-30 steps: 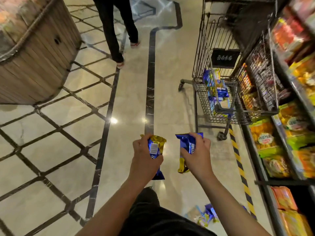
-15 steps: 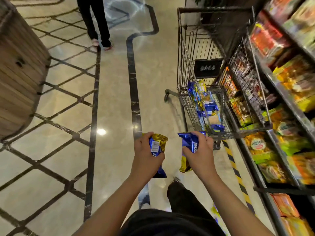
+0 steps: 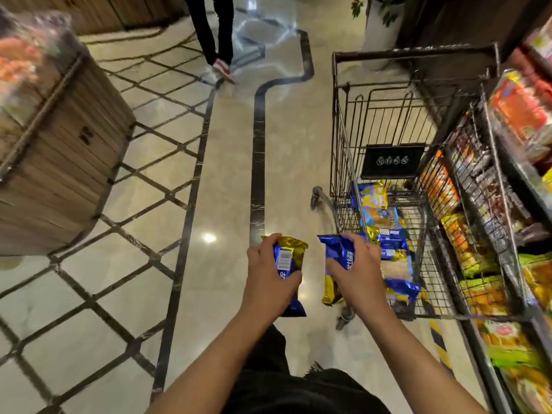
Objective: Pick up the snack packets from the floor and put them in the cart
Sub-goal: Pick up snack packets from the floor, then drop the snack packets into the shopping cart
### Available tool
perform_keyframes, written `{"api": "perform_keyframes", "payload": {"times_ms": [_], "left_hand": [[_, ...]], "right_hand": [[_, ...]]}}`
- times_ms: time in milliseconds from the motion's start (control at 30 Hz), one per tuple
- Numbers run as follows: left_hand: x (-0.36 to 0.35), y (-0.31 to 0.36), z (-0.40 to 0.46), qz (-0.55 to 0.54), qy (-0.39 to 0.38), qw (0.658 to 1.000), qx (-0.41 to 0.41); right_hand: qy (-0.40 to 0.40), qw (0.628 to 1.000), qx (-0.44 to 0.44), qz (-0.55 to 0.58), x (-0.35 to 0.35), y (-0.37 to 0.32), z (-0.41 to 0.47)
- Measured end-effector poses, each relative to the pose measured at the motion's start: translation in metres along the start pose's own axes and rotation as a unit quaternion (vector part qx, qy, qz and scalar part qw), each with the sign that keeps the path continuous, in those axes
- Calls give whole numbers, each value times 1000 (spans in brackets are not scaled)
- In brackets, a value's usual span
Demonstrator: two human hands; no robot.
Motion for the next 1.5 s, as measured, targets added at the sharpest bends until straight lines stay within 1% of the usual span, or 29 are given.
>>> {"api": "perform_keyframes", "payload": {"times_ms": [167, 300, 500, 667, 867, 967, 1133, 1233, 1367, 1433, 1500], "left_hand": [[-15, 14, 45, 12, -13, 1000, -2], [-27, 25, 97, 2, -42, 999, -14], [-44, 45, 190, -5, -127, 990, -53], [-46, 64, 268, 13, -180, 979, -93], [-68, 91, 328, 33, -264, 952, -152], [-92, 110, 338, 36, -302, 936, -179], [-139, 142, 323, 40, -359, 907, -217], [-167, 159, 307, 50, -387, 893, -226], [-199, 176, 282, 69, -420, 869, -251], [-217, 180, 272, 84, -435, 858, -261], [-235, 182, 266, 99, -439, 854, -260]], "right_hand": [[-5, 1000, -6, 17, -2, -10, 41], [13, 999, -31, 29, 0, -7, 81], [81, 992, -93, 14, 2, -1, 130], [155, 977, -146, 8, 2, -5, 163], [220, 953, -207, 28, 0, -9, 186], [258, 937, -234, 38, 11, -3, 182], [323, 904, -274, 55, 47, 19, 165], [340, 892, -292, 60, 70, 37, 157], [392, 869, -295, 71, 95, 62, 140], [407, 855, -309, 85, 101, 80, 129], [412, 850, -318, 86, 106, 98, 120]]}}
Point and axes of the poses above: each hand's wrist, its own z-axis towards the middle knuckle, its own x-axis out of the back of the hand, y = z × x, the point moved 8 cm from there along z, towards the middle knuckle, and after that the axes turned 2 degrees about y, right-handed, at the moved point
